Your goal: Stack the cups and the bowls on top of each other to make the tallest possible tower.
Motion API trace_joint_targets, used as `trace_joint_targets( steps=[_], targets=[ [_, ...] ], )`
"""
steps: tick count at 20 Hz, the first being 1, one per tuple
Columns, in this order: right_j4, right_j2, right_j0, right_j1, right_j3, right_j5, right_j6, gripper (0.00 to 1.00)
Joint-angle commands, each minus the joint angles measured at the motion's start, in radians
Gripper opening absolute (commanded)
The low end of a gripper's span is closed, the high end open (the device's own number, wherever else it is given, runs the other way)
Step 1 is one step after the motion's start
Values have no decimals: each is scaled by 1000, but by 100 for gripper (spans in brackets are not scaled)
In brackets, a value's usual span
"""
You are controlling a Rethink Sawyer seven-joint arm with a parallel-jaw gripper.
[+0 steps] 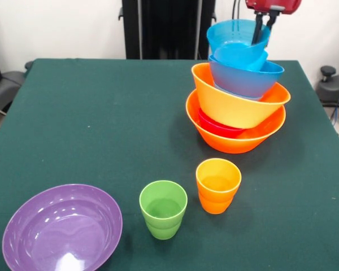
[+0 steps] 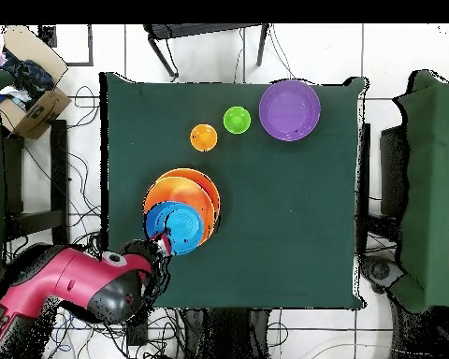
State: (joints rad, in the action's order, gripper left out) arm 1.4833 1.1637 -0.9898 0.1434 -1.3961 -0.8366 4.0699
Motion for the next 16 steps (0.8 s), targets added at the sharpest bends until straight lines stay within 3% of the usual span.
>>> trace_joint_targets(
  steps=[1, 16],
  targets=[
    [-34, -111, 54, -161, -51, -49, 6, 100],
    [-2, -132, 54, -178, -43, 1, 5, 100]
  ],
)
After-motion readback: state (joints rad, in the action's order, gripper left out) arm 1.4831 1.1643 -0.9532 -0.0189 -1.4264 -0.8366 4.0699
